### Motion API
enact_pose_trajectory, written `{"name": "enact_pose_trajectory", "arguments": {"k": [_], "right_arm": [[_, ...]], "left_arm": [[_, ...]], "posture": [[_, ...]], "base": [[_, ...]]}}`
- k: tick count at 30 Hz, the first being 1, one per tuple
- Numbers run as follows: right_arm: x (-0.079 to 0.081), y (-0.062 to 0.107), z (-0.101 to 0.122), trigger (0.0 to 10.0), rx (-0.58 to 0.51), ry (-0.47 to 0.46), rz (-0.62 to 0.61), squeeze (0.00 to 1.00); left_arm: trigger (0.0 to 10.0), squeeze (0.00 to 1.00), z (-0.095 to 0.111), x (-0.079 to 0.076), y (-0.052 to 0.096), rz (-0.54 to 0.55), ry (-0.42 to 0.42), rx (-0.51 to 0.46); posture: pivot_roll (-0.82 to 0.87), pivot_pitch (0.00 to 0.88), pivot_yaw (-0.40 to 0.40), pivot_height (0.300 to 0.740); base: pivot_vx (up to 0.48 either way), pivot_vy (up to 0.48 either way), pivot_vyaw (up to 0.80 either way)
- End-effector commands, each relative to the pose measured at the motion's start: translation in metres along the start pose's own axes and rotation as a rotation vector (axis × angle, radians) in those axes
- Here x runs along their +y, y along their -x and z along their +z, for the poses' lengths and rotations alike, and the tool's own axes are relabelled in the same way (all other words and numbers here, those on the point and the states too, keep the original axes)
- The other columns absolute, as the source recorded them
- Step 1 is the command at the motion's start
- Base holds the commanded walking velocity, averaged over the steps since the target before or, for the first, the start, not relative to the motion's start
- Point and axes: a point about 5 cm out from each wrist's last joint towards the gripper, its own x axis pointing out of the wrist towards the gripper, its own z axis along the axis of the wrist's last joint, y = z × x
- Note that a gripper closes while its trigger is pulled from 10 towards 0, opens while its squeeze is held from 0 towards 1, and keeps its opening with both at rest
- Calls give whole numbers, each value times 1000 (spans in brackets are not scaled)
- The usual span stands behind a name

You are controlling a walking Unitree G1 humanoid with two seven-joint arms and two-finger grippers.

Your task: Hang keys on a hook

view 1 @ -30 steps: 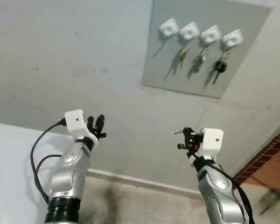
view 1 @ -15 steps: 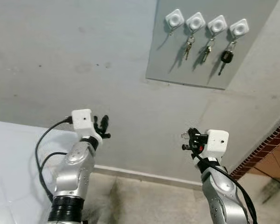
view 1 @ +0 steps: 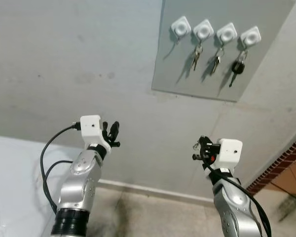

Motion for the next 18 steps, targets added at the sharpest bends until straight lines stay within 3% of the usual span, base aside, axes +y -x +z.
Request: {"name": "enact_pose_trajectory", "arguments": {"k": [1, 4, 11, 18], "right_arm": [[-6, 1, 5, 10000, -23, 9, -13, 0], [-6, 2, 5, 10000, -22, 8, -9, 0], [-5, 2, 5, 10000, -18, 8, -3, 0], [-5, 3, 6, 10000, -19, 9, 6, 0]], "left_arm": [[10000, 0, 3, -10, -2, -34, 2, -11], [10000, 0, 4, -10, -1, -26, -6, -14], [10000, 0, 1, -7, -3, 48, 10, 14], [10000, 0, 6, -13, -6, 47, 13, 23]], "posture": [[130, 0, -38, 740], [130, 0, -39, 740], [128, 0, -42, 740], [126, 0, -42, 740]], "base": [[480, 0, 0], [383, 0, 0], [0, 0, 0], [0, 0, 0]]}}
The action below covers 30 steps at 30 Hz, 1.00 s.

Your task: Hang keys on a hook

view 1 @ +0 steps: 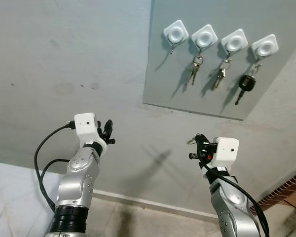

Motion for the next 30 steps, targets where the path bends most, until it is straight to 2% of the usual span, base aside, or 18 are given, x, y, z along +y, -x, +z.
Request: {"name": "enact_pose_trajectory", "arguments": {"k": [1, 3, 5, 8, 10, 15, 20, 24, 30], "right_arm": [[-2, 0, 5, 10000, -12, 0, 7, 0], [-2, -1, 7, 10000, -14, 4, 32, 0], [0, -7, 17, 10000, -30, 15, 127, 0], [4, -10, 22, 10000, -39, 22, 199, 0], [6, -16, 31, 10000, -54, 68, 256, 0], [13, -32, 58, 10000, -104, 117, 406, 0], [26, -38, 73, 10000, -129, 135, 539, 0], [43, -42, 86, 10000, -156, 101, 663, 0], [60, -44, 102, 10000, -197, 42, 754, 0]], "left_arm": [[10000, 0, 11, -11, -1, -66, -57, -29], [10000, 0, 17, -19, 0, -132, -101, -56], [10000, 0, 32, -31, -2, -233, -135, -94], [10000, 0, 40, -36, -3, -269, -160, -114], [10000, 0, 48, -42, -4, -311, -211, -133], [10000, 0, 65, -44, -6, -352, -205, -169], [10000, 0, 69, -46, -6, -375, -202, -183], [10000, 0, 72, -50, -5, -396, -174, -198], [10000, 0, 76, -52, -5, -412, -208, -211]], "posture": [[126, 0, -43, 740], [127, 0, -44, 740], [127, 0, -44, 740], [127, 0, -44, 740], [126, 0, -46, 740], [118, 0, -43, 740], [118, 0, -44, 740], [128, 0, -53, 740], [135, 0, -59, 740]], "base": [[0, 0, 0], [0, 0, 0], [0, 0, 0], [0, 0, 0], [0, 0, 0], [0, 0, 0], [0, 0, 0], [0, 0, 0], [0, 0, 0]]}}
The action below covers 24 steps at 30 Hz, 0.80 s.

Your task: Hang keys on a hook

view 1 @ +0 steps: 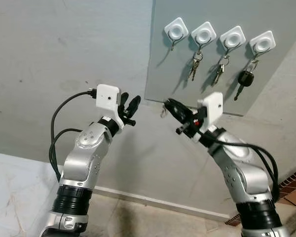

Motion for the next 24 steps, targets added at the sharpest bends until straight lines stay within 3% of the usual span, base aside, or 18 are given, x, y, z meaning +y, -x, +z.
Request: {"name": "enact_pose_trajectory", "arguments": {"k": [1, 4, 8, 24], "right_arm": [[5, -5, 11, 10000, -38, -5, 39, 0], [7, -12, 28, 10000, -130, -61, 60, 0], [7, -17, 37, 10000, -175, -72, 52, 0], [0, -25, 54, 10000, -270, -96, -34, 0]], "left_arm": [[10000, 0, 11, -1, -2, -15, -28, -33], [10000, 0, 16, -1, -4, -16, -26, -50], [10000, 0, 17, -3, -6, -25, -29, -58], [10000, 0, 32, -14, -11, -76, -24, -104]], "posture": [[138, 0, -60, 740], [138, 0, -60, 740], [138, 0, -54, 740], [136, 0, -56, 740]], "base": [[0, 0, 0], [0, 0, 0], [0, 0, 0], [0, 0, 0]]}}
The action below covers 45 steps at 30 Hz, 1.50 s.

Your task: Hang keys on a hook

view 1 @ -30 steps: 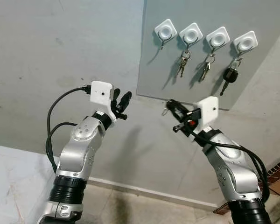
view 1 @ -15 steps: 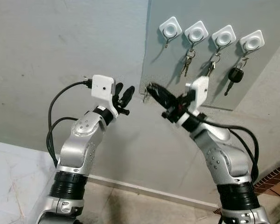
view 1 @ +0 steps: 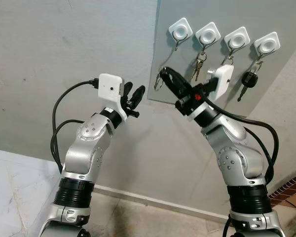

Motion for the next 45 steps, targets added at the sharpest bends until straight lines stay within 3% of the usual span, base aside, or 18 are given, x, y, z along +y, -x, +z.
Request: {"name": "enact_pose_trajectory", "arguments": {"k": [1, 16, 32, 45], "right_arm": [[-4, -2, 10, 10000, -40, 13, -21, 0], [-8, -16, 20, 10000, -129, -61, -79, 0], [-13, -25, 16, 10000, -177, -284, -144, 0], [-17, -30, 15, 10000, -174, -372, -178, 0]], "left_arm": [[10000, 0, 12, -7, -3, -41, -8, -35], [10000, 0, 25, -21, -8, -106, 5, -70], [10000, 0, 28, -23, -7, -112, 20, -71], [10000, 0, 29, -23, -7, -108, 30, -71]], "posture": [[136, 0, -56, 740], [133, 0, -50, 740], [137, 0, -48, 740], [143, 0, -51, 740]], "base": [[0, 0, 0], [0, 0, 0], [0, 0, 0], [0, 0, 0]]}}
